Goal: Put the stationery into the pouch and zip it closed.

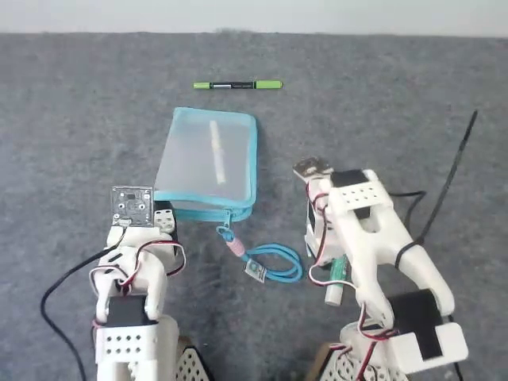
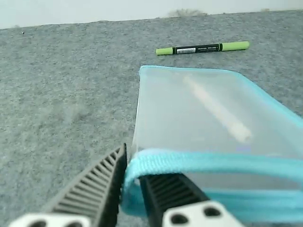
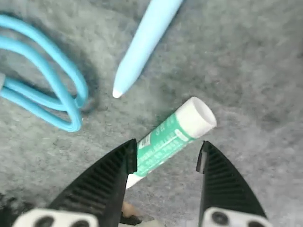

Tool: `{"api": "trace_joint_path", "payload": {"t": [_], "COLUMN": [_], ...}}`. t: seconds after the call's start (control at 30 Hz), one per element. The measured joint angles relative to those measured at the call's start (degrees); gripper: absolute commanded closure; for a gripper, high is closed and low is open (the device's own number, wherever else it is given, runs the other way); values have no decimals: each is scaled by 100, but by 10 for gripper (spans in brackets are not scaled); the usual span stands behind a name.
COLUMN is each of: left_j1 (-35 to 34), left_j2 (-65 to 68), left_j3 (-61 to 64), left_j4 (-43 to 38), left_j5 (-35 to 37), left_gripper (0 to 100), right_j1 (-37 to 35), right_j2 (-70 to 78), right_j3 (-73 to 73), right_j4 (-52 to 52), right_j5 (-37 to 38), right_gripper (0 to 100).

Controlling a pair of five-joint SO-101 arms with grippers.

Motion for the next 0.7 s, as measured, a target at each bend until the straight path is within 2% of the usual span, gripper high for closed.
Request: {"api": "trace_joint_path", "payload": {"t": [0.17, 0.37, 0.53, 0.7], "left_j1": [0, 0, 0, 0], "left_j2": [0, 0, 0, 0], "left_j3": [0, 0, 0, 0], "left_j4": [0, 0, 0, 0], "left_j5": [0, 0, 0, 0], "left_gripper": [989, 989, 989, 989], "right_j1": [18, 70, 343, 554], "right_j2": [0, -9, -9, 18], "right_j3": [545, 642, 440, -624], "right_j4": [-615, -958, -1046, -800], "right_j5": [35, 35, 132, 360], "right_gripper": [814, 966, 976, 976]}}
